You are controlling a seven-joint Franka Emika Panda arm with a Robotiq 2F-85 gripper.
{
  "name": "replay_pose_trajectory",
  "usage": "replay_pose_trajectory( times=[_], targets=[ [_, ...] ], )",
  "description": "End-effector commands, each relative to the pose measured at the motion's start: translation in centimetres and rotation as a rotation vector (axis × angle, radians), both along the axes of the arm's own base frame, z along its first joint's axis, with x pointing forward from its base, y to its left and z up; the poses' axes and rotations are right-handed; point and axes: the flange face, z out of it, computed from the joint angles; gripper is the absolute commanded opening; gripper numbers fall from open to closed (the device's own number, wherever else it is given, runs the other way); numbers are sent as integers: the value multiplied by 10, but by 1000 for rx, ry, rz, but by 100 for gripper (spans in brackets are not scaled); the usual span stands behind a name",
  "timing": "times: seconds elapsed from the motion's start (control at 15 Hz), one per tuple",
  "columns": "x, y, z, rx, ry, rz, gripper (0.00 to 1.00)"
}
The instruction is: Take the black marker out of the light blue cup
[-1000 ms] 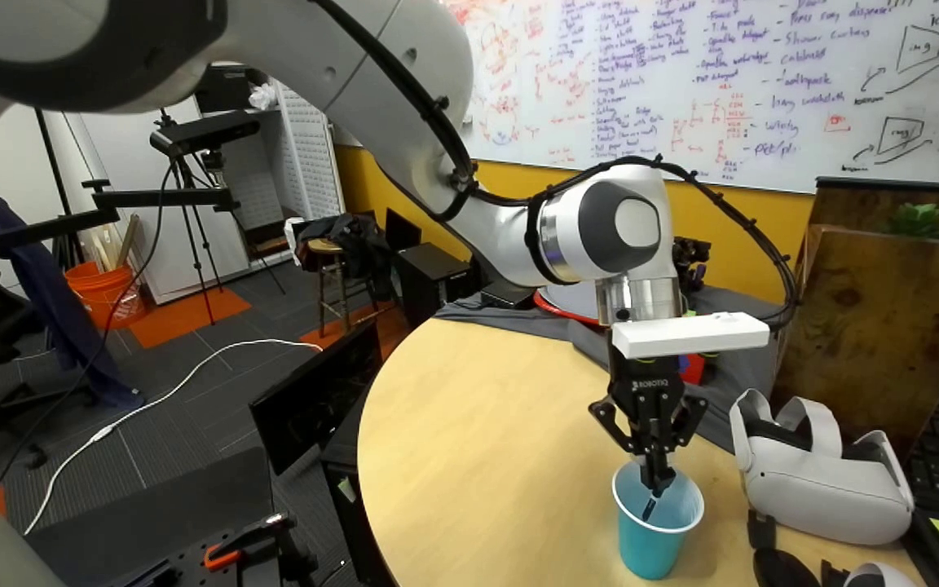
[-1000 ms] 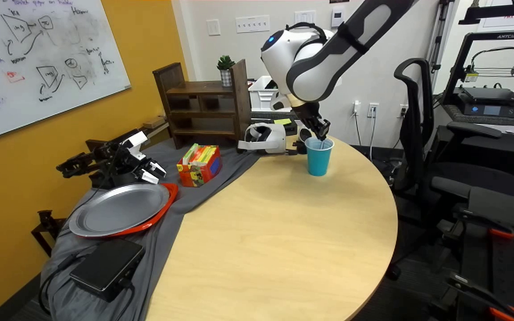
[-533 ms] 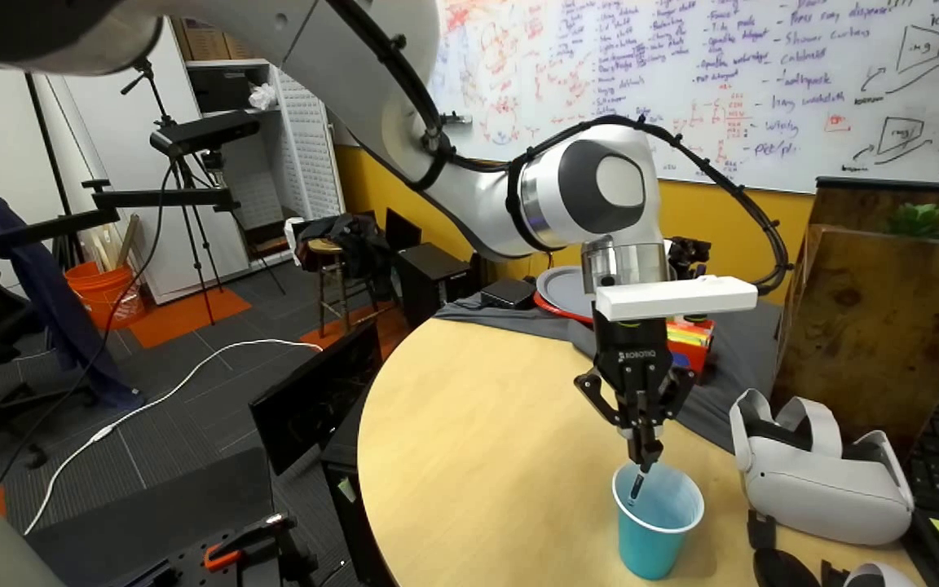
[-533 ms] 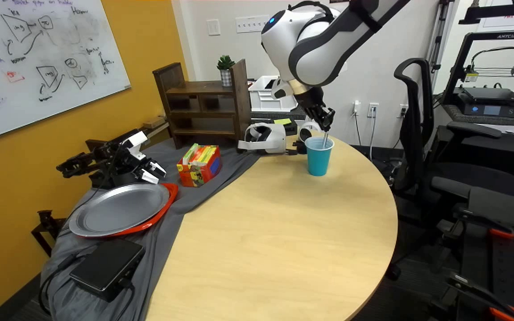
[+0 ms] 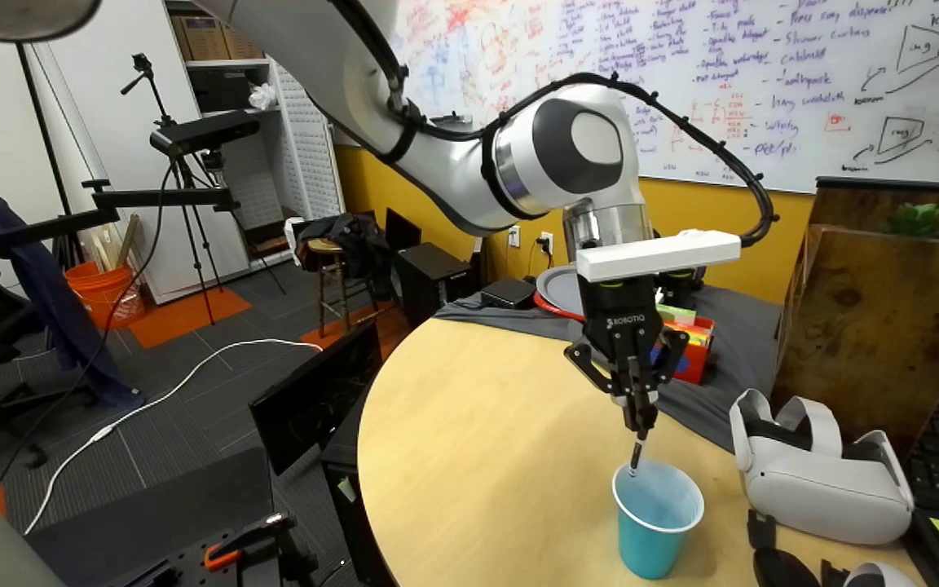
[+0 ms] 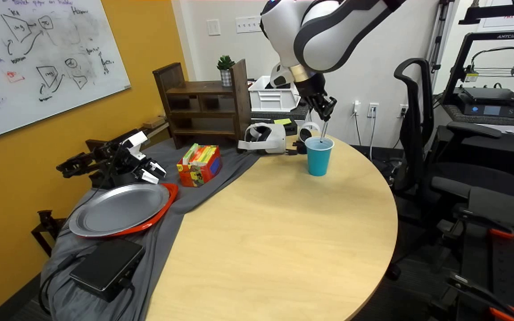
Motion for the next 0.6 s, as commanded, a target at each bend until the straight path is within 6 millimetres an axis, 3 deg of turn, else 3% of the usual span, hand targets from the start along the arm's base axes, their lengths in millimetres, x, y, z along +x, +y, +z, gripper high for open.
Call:
replay_pose_trajectory(
  times=[0.0, 0.27, 0.53],
  targets=[
    [-12, 14, 17, -6, -50, 14, 3],
    [-12, 35, 23, 18, -90, 54, 3],
    [-6, 60, 17, 38, -128, 80, 3]
  ],
)
